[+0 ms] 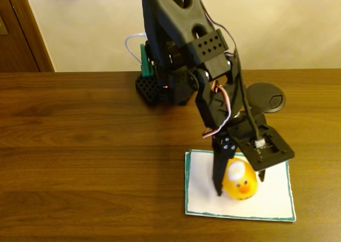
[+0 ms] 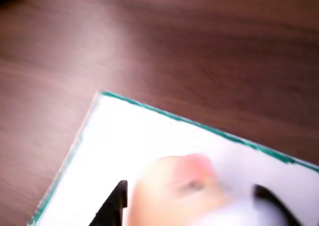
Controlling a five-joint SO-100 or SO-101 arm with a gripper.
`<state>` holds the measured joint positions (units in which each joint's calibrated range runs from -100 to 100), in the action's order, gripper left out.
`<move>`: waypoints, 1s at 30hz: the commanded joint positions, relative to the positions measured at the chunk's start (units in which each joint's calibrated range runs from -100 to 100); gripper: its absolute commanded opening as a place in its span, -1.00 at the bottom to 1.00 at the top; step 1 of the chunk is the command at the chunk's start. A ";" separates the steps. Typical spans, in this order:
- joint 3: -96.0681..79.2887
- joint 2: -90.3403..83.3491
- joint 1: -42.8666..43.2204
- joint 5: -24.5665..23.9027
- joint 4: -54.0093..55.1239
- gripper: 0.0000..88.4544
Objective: Grab the yellow duck toy and put inside the green color rectangle box on the table
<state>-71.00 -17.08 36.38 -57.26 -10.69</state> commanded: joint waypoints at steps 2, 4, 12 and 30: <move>-3.05 -8.11 -2.18 0.63 -1.28 -0.10; -2.50 -19.63 -3.49 1.22 -11.25 -0.10; 3.05 -40.15 -9.06 3.71 -27.62 -0.26; -29.00 -82.92 -42.35 11.62 -61.62 -1.00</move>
<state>-99.80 -99.58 -5.66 -46.08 -68.47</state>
